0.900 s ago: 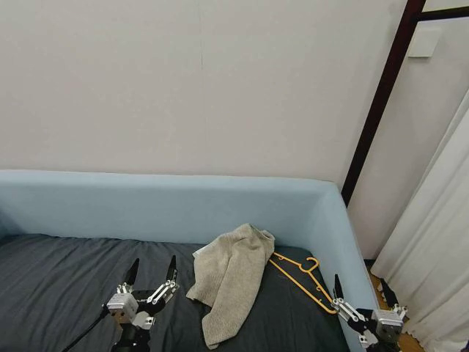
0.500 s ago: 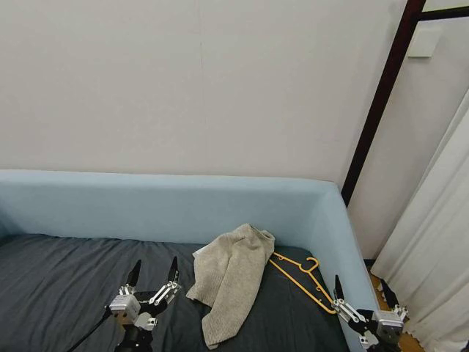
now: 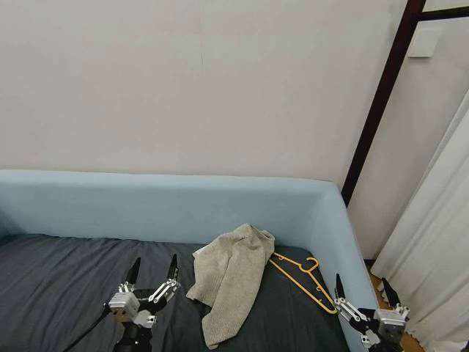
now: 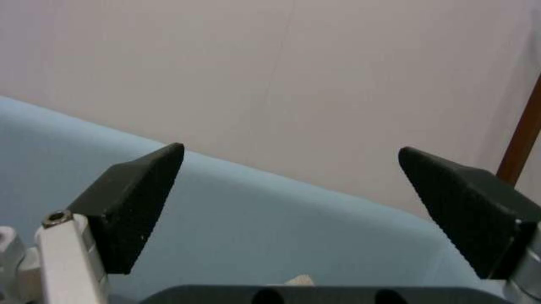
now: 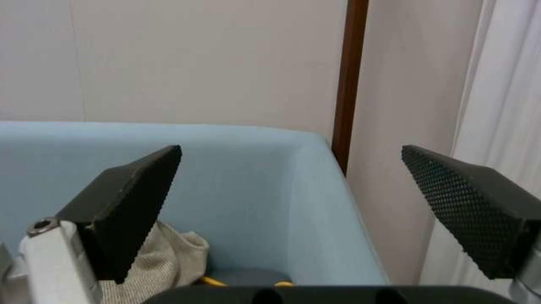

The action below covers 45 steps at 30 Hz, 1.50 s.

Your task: Pick up the clothes from the sofa and hang them on the clothes hanger.

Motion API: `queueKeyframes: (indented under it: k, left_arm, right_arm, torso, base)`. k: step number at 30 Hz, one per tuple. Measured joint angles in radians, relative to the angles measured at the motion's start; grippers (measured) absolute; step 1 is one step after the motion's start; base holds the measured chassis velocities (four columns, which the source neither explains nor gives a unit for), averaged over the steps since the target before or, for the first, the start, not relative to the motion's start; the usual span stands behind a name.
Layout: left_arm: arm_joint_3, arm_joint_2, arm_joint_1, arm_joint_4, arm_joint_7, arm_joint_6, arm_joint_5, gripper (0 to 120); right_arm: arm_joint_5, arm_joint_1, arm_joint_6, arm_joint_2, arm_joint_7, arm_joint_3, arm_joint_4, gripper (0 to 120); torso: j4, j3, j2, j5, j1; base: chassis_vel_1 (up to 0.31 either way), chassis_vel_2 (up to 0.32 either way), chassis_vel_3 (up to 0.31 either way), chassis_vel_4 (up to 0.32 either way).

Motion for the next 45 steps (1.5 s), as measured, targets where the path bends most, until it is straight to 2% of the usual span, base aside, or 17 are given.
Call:
queueKeyframes:
  k: [8,11,14,19,20,23,24,28,29,32,33,35,37,40,42,44,45]
  left_arm:
    - [-0.014,-0.008,0.035,-0.031,-0.009,-0.016,0.006,100]
    - [-0.013,-0.021,0.069,-0.07,-0.027,-0.018,0.005,100]
    - [-0.02,-0.029,0.084,-0.074,-0.035,-0.03,0.014,100]
    - [-0.048,-0.027,0.112,-0.076,-0.058,-0.043,0.022,100]
    - [-0.048,-0.027,0.112,-0.076,-0.058,-0.043,0.022,100]
    - [-0.065,-0.02,0.129,-0.097,-0.075,-0.047,0.02,100]
    - [-0.065,-0.02,0.129,-0.097,-0.075,-0.047,0.02,100]
    - [-0.088,-0.019,0.134,-0.104,-0.113,-0.048,0.019,100]
    - [-0.088,-0.019,0.134,-0.104,-0.113,-0.048,0.019,100]
    - [-0.098,-0.027,0.132,-0.102,-0.123,-0.048,0.019,100]
    - [-0.098,-0.027,0.132,-0.102,-0.123,-0.048,0.019,100]
    - [-0.101,-0.033,0.13,-0.1,-0.126,-0.046,0.018,100]
    - [-0.096,-0.043,0.129,-0.117,-0.138,-0.031,0.013,100]
    - [-0.087,-0.048,0.13,-0.149,-0.153,-0.009,-0.004,100]
    - [-0.088,-0.052,0.128,-0.174,-0.166,0.01,-0.014,100]
    - [-0.09,-0.053,0.128,-0.174,-0.167,0.012,-0.014,100]
    - [-0.093,-0.055,0.126,-0.174,-0.173,0.014,-0.015,100]
  right_arm:
    - [0.103,0.067,-0.049,-0.106,0.0,0.005,-0.025,100]
    - [0.182,0.137,-0.087,-0.146,0.007,-0.024,-0.073,100]
    - [0.195,0.205,-0.096,-0.172,0.006,-0.053,-0.133,100]
    - [0.276,0.382,-0.132,-0.227,0.011,-0.164,-0.289,100]
    - [0.276,0.382,-0.132,-0.227,0.011,-0.164,-0.289,100]
    - [0.445,0.515,-0.192,-0.251,0.046,-0.272,-0.388,100]
    - [0.445,0.515,-0.192,-0.251,0.046,-0.272,-0.388,100]
    - [0.666,0.701,-0.277,-0.263,0.123,-0.397,-0.517,100]
    - [0.666,0.701,-0.277,-0.263,0.123,-0.397,-0.517,100]
    - [0.767,0.829,-0.304,-0.256,0.156,-0.472,-0.655,100]
    - [0.767,0.829,-0.304,-0.256,0.156,-0.472,-0.655,100]
    - [0.805,0.904,-0.319,-0.248,0.158,-0.508,-0.741,100]
    - [0.809,0.988,-0.325,-0.233,0.124,-0.545,-0.859,100]
    - [0.798,1.038,-0.325,-0.222,0.08,-0.569,-0.94,100]
    - [0.745,1.101,-0.331,-0.202,-0.031,-0.589,-1.066,100]
    - [0.731,1.113,-0.334,-0.197,-0.061,-0.591,-1.094,100]
    - [0.698,1.136,-0.335,-0.184,-0.133,-0.591,-1.158,100]
  torso:
    - [0.0,0.0,0.0,0.0,0.0]
    - [0.0002,0.0,0.0,0.0001,0.0]
    - [0.0003,0.0,0.0,0.0002,0.0]
    - [0.0001,0.0,0.0,0.0,0.0]
    - [0.0001,0.0,0.0,0.0,0.0]
    - [0.0001,0.0,0.0,0.0002,0.0]
    - [0.0001,0.0,0.0,0.0002,0.0]
    - [0.0003,0.0,0.0,-0.0001,0.0]
    - [0.0003,0.0,0.0,-0.0001,0.0]
    - [0.0001,0.0,0.0,0.0001,0.0]
    - [0.0001,0.0,0.0,0.0001,0.0]
    - [0.0001,0.0,0.0,-0.0001,0.0]
    - [0.0004,0.0,0.0,-0.0005,0.0]
    - [0.0002,0.0,0.0,0.0,0.0]
    - [0.0002,0.0,0.0,-0.0001,0.0]
    - [0.0002,0.0,0.0,0.0,0.0]
    - [0.0,0.0,0.0,-0.0001,0.0]
  base:
    - [0.0,0.0,0.0,0.0]
    - [0.0,0.0,0.0,0.0]
    - [0.0,0.0,0.0,0.0]
    - [0.0,0.0,0.0,0.0]
    - [0.0,0.0,0.0,0.0]
    - [0.0,0.0,0.0,0.0]
    - [0.0,0.0,0.0,0.0]
    - [0.0,0.0,0.0,0.0]
    - [0.0,0.0,0.0,0.0]
    - [0.0,0.0,0.0,0.0]
    - [0.0,0.0,0.0,0.0]
    - [0.0,0.0,0.0,0.0]
    - [0.0,0.0,0.0,0.0]
    - [0.0,0.0,0.0,0.0]
    - [0.0,0.0,0.0,0.0]
    - [0.0,0.0,0.0,0.0]
    - [0.0,0.0,0.0,0.0]
